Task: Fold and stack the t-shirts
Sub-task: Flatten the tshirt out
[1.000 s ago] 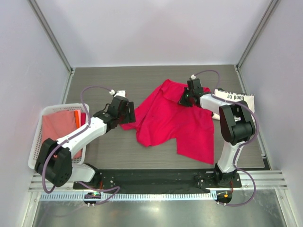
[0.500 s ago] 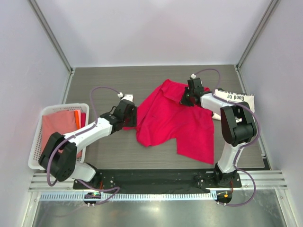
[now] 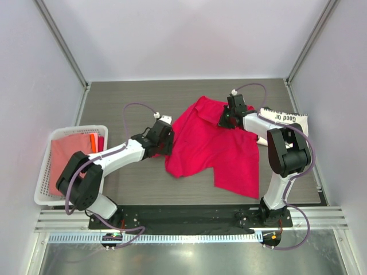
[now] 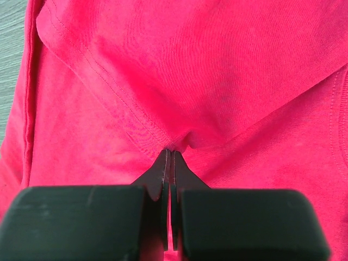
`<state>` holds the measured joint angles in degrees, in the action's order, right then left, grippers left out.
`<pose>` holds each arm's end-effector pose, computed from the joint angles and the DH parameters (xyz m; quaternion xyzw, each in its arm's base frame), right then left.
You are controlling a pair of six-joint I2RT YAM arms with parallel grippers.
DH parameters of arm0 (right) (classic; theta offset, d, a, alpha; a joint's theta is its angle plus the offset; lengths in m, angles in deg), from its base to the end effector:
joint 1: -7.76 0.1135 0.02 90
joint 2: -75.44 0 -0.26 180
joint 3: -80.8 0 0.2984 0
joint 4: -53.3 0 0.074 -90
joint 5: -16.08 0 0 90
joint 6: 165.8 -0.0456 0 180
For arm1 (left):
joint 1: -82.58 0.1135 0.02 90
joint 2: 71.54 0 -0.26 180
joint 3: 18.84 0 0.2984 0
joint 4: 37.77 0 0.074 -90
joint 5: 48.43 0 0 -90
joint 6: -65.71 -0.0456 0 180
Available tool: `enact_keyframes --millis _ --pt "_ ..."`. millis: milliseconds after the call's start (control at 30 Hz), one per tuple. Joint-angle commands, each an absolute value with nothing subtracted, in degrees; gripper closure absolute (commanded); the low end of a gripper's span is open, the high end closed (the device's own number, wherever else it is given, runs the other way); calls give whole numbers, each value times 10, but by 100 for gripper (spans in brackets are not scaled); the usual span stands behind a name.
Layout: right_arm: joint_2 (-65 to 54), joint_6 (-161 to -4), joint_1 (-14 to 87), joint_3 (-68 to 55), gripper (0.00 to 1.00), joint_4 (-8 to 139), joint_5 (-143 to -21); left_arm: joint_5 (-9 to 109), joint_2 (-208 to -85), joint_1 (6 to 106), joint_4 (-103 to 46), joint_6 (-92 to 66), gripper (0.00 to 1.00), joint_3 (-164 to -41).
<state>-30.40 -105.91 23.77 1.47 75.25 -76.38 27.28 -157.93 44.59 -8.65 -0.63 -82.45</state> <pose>0.4198 0.1225 0.1409 0.1072 0.9287 0.1573 0.3183 0.2841 -0.2076 0.1644 0.0767 0.9356 -0.0650 0.3384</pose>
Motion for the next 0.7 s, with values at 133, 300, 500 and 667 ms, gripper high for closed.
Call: enact_keyframes --millis 133,300,500,667 --pt "-272 -1056 234 8 99 737 -771 240 -1625 435 -67 -28 51 -864" --pt "-270 -1057 231 11 99 736 -773 239 -1637 431 -58 -30 64 -876" --pt "-266 -1059 228 12 99 736 -774 225 -1630 431 -45 -21 100 -891" --pt "-258 -1059 223 8 99 738 -774 189 -1601 431 -33 0 100 -902"
